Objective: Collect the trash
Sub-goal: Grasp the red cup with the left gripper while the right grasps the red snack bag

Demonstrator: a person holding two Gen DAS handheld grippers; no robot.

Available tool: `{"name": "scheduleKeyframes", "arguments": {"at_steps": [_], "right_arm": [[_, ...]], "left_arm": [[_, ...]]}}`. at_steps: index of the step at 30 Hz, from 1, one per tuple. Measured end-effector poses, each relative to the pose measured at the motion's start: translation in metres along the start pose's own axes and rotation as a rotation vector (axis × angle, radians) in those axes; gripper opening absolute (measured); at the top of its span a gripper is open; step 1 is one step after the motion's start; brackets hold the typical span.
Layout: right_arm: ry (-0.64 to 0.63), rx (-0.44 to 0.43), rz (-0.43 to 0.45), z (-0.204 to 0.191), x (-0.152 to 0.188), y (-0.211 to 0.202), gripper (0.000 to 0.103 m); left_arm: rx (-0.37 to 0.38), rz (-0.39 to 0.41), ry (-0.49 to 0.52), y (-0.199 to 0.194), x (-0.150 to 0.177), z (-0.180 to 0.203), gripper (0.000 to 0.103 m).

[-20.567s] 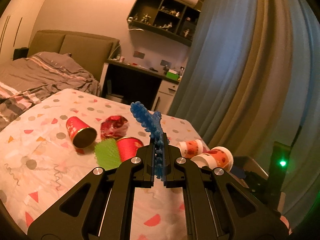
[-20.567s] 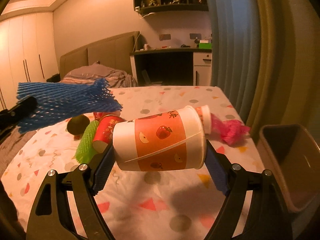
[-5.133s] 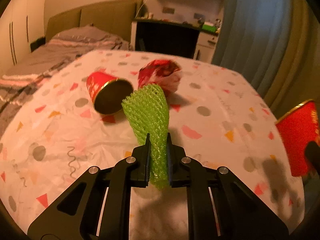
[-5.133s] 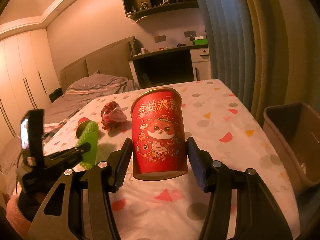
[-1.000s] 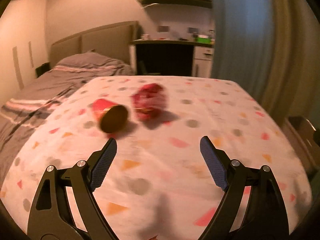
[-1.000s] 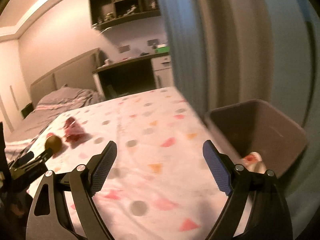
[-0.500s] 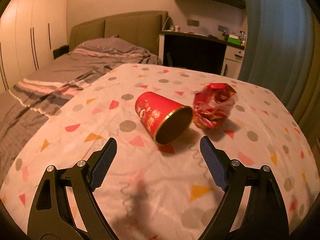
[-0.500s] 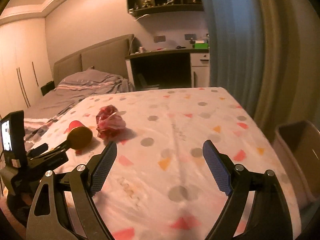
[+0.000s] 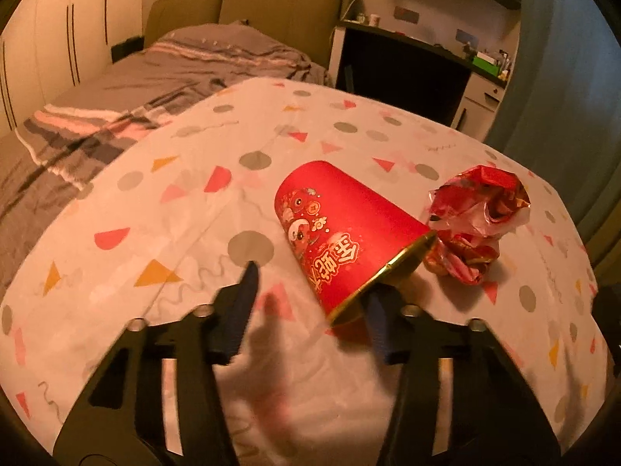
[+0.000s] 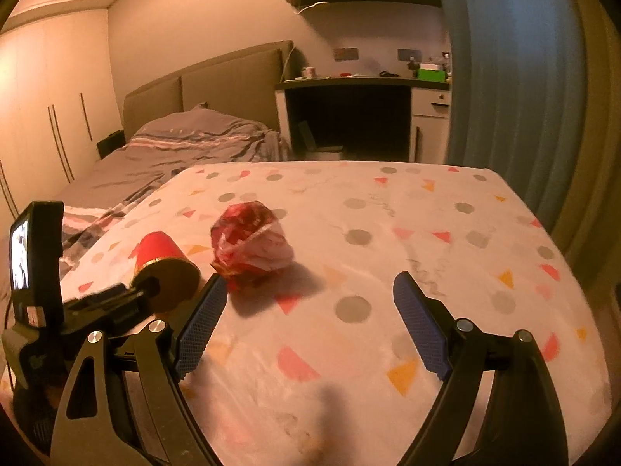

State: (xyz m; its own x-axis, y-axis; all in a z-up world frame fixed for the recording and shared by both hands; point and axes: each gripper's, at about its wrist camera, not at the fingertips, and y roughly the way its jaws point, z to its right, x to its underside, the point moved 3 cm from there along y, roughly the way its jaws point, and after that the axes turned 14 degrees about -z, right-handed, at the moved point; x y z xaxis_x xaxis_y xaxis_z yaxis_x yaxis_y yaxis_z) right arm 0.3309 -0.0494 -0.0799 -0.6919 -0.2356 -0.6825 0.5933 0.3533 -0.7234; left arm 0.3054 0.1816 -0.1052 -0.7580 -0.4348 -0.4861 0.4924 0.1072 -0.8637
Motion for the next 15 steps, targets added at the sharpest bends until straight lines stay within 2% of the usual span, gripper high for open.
{"name": "scheduleKeyframes", "arguments": {"at_steps": [1,3,5,9,15], "right_arm": [[-0.001,-0.006,-0.005,-0.003,-0.003,0.004,0.085],[-0.006,-0.015,-0.012,-0.009,-0.009,0.012,0.085],[-0.012,-0.020,-0.016,-0.014,-0.013,0.020,0.085],[-0.008,-0.036,-0.017,-0.021,-0.021,0.033,0.085],[-0.004,-0.036,-0.008,-0.029,-0.039,0.050,0.083]], "left_arm": [[0.008,-0.006,-0.007,0.001,-0.001,-0.002,0.030],[0.010,-0.011,-0.023,0.003,-0.002,-0.006,0.012],[0.001,-0.017,-0.039,0.005,-0.003,-0.010,0.005],[-0.002,-0.010,-0.078,0.002,-0.005,-0.021,0.005],[-0.031,0.058,-0.089,-0.016,-0.007,-0.025,0.005]]}}
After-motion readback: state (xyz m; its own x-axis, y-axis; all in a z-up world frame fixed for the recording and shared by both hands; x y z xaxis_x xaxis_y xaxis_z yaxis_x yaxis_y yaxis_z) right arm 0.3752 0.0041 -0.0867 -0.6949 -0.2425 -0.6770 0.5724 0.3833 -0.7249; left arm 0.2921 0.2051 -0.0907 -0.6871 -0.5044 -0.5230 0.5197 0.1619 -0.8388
